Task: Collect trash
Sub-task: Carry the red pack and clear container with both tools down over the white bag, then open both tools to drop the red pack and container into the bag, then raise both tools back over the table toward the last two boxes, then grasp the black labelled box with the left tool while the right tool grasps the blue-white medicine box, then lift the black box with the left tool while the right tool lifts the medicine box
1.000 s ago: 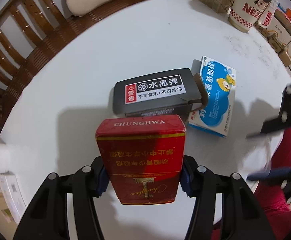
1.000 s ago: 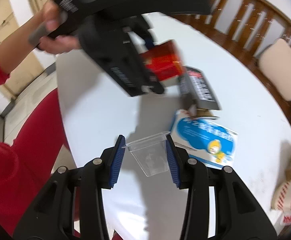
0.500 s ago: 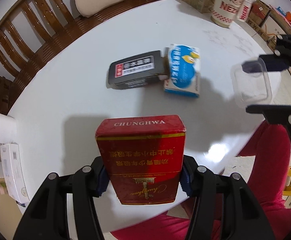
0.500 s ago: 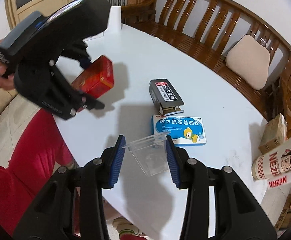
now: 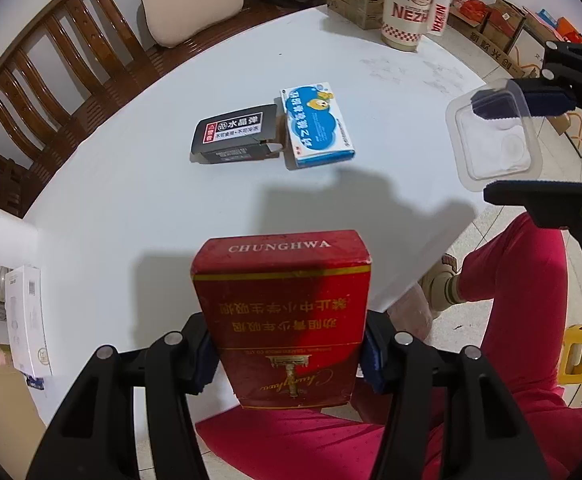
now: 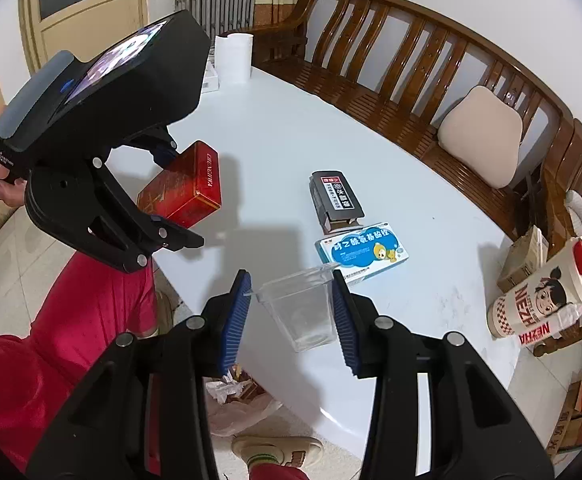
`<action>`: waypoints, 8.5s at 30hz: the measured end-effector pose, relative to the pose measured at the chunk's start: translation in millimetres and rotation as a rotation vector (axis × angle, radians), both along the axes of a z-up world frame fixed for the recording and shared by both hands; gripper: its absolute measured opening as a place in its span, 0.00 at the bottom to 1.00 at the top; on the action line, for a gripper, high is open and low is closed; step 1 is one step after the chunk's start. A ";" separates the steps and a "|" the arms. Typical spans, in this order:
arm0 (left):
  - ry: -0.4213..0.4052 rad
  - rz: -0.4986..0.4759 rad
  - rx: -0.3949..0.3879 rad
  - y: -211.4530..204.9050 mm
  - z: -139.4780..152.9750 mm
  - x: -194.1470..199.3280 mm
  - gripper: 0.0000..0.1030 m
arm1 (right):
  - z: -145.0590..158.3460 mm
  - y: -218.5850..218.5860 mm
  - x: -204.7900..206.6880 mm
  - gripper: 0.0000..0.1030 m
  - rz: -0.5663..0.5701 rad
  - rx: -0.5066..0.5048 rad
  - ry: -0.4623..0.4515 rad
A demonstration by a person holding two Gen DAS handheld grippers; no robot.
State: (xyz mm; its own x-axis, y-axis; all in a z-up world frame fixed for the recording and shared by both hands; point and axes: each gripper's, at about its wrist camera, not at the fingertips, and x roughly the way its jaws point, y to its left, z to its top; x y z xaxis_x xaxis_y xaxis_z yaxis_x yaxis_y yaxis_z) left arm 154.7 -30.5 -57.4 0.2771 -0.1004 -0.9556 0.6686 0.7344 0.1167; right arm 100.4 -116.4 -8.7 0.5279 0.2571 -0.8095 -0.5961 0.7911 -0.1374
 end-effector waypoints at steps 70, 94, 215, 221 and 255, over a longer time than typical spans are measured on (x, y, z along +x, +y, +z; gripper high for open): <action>0.217 -0.021 -0.028 -25.7 -235.3 -80.8 0.53 | -264.3 -12.7 -76.9 0.39 -0.223 0.106 0.385; 0.438 0.098 0.032 -13.9 -328.7 -68.5 0.56 | -332.5 -13.9 -70.7 0.48 -0.268 0.159 0.493; -0.057 -0.638 0.124 -27.8 -84.3 148.1 0.57 | -125.1 -50.3 191.8 0.61 -0.939 0.109 0.454; -0.048 -0.352 0.000 -2.3 -64.2 158.0 0.56 | -102.5 -57.0 183.6 0.61 -0.896 0.085 0.382; -0.284 0.245 -0.236 77.5 53.0 32.9 0.53 | 21.0 -5.0 33.6 0.61 -0.508 0.092 0.021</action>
State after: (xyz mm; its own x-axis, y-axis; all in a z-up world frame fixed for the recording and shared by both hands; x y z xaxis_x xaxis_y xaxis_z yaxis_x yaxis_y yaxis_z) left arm 187.6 47.0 -4.4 0.5685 -0.2055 -0.7966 0.4372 0.8957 0.0809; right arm 134.1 -121.4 12.3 0.5887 0.0432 -0.8072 -0.1351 0.9898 -0.0456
